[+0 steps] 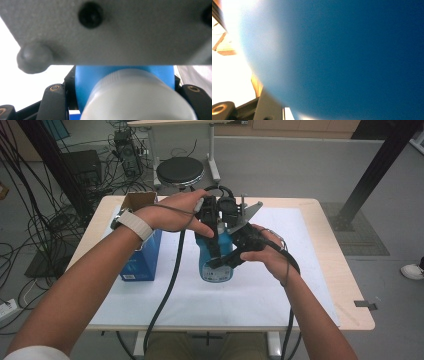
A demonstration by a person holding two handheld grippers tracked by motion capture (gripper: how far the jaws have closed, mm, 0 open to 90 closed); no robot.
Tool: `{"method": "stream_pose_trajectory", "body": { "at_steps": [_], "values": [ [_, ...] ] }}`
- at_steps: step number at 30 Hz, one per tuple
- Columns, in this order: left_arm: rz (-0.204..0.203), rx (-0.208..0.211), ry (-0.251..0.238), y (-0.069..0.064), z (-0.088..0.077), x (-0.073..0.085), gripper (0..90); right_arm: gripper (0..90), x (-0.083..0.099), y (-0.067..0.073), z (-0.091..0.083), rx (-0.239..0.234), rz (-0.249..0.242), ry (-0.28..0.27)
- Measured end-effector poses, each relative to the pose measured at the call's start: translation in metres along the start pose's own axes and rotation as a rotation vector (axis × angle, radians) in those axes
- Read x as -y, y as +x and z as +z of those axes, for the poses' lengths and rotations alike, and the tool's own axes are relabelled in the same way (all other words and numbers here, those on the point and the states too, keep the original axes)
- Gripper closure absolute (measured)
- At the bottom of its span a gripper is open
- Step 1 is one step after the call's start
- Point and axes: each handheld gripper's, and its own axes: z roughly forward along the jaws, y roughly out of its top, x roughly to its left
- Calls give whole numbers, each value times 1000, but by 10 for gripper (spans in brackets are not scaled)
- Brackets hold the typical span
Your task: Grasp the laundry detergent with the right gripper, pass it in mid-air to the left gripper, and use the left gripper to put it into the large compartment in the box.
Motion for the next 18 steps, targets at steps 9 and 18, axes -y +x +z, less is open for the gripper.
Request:
{"method": "stream_pose_trajectory", "body": {
  "at_steps": [9, 18],
  "values": [
    [-3, 3, -4, 1, 0, 1, 384, 431, 1, -1, 0, -5, -8, -10],
    [-3, 4, -5, 1, 0, 1, 384, 431, 1, 1, 0, 2, 7, -6]
  ]
}}
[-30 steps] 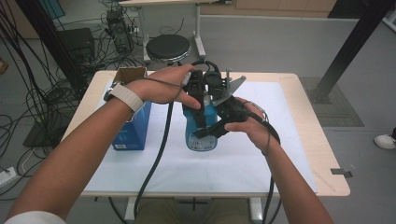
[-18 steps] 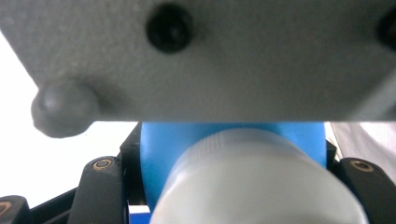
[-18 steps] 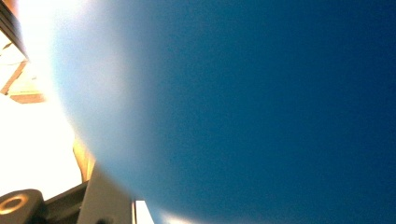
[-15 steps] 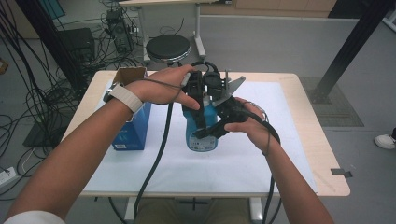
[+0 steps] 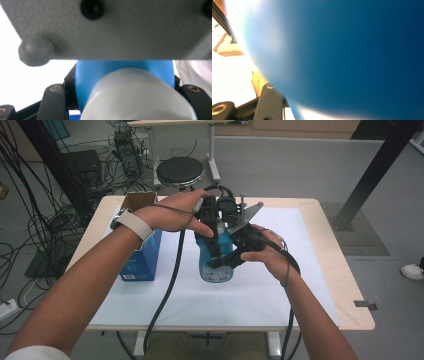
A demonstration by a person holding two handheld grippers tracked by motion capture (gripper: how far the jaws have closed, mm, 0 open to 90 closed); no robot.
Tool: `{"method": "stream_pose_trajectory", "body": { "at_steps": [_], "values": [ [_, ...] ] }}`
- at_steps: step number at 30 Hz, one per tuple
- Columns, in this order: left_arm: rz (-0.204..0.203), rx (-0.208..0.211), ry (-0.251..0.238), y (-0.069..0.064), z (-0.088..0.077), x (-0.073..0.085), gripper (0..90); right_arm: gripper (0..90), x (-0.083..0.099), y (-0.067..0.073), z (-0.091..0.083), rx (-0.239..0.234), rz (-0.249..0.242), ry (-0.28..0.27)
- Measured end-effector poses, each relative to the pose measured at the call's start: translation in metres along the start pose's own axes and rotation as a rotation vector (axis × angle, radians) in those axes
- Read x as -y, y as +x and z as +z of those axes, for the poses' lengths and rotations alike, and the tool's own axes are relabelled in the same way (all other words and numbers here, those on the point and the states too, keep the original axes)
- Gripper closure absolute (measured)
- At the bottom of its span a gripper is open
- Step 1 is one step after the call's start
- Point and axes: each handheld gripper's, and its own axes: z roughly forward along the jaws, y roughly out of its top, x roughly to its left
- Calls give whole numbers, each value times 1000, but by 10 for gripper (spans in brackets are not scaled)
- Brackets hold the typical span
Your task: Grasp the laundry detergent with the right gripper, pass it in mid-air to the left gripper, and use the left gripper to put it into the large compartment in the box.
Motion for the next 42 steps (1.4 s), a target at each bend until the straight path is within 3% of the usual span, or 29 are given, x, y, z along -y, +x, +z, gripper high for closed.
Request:
{"method": "stream_pose_trajectory", "body": {
  "at_steps": [18, 42],
  "values": [
    [-7, -3, -6, 0, 0, 3, 384, 430, -1, -2, 1, -5, -21, -1],
    [-12, -2, -14, -1, -1, 4, 384, 430, -2, 0, 0, -20, -10, 1]
  ]
}}
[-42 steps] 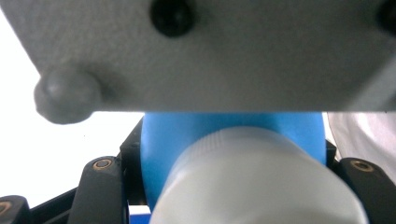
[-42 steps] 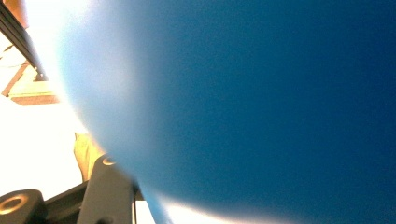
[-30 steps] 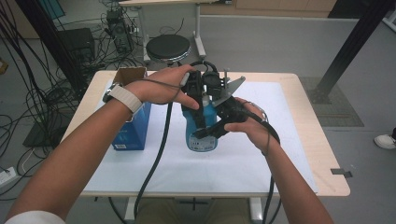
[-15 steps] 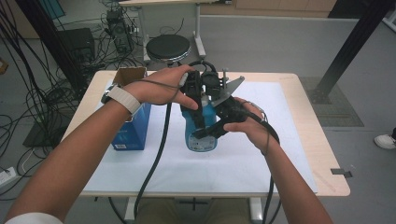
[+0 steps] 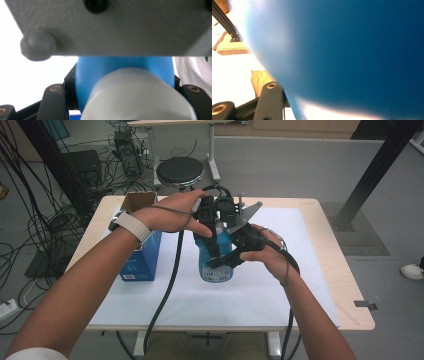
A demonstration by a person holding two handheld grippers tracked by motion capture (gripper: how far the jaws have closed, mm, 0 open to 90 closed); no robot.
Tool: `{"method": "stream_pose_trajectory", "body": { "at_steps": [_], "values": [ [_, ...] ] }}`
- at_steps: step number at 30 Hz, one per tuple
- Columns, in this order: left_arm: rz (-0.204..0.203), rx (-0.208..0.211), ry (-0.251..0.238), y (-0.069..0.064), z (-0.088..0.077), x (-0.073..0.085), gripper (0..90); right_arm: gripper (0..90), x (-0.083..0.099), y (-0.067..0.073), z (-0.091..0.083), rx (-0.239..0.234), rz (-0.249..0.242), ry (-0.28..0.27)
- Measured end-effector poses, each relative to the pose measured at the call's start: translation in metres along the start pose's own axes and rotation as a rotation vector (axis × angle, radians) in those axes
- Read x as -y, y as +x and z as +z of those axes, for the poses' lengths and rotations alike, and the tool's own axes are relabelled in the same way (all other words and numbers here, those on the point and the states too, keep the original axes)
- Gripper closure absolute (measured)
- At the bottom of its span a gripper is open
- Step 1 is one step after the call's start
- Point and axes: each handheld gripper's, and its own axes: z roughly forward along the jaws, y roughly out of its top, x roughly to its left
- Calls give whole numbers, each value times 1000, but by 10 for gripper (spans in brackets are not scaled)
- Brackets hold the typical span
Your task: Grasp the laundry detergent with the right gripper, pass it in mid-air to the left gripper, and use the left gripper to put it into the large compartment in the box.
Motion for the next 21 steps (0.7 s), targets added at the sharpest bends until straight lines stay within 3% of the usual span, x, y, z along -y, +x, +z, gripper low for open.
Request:
{"method": "stream_pose_trajectory", "body": {
  "at_steps": [21],
  "values": [
    [-4, 2, 0, 0, 1, 1, 383, 429, 0, -1, 2, 11, -9, 5]
  ]
}}
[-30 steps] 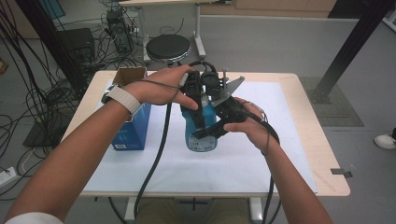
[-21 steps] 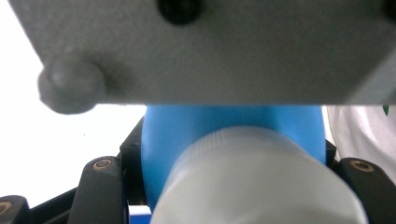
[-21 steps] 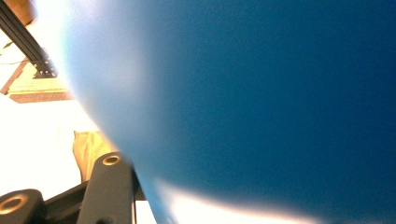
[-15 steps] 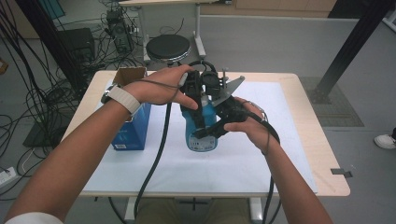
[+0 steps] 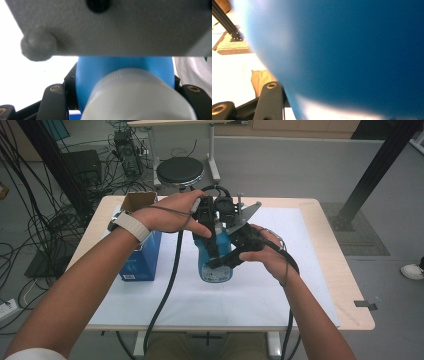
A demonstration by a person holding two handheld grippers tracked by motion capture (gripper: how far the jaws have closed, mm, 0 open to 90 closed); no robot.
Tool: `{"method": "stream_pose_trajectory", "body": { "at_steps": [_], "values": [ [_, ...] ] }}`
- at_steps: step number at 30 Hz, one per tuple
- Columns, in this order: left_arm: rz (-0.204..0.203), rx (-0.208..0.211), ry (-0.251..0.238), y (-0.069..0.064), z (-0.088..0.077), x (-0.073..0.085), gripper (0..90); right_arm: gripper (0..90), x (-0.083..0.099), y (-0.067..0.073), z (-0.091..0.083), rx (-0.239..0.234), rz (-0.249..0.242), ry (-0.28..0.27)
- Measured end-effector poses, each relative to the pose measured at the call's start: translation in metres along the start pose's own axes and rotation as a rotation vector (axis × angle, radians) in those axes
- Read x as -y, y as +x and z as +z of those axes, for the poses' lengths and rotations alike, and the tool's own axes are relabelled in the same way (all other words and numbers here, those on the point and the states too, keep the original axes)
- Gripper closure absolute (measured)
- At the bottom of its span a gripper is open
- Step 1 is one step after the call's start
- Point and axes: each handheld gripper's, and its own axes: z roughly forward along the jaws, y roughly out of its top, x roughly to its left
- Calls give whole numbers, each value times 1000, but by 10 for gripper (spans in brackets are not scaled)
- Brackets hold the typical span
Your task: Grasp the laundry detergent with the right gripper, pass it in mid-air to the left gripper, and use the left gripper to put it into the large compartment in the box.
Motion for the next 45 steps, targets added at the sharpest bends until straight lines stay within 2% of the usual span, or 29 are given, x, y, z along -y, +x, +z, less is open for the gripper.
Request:
{"method": "stream_pose_trajectory", "body": {
  "at_steps": [45],
  "values": [
    [-9, 2, -3, 2, -1, 2, 383, 429, -1, -1, 0, 0, 5, -3]
  ]
}}
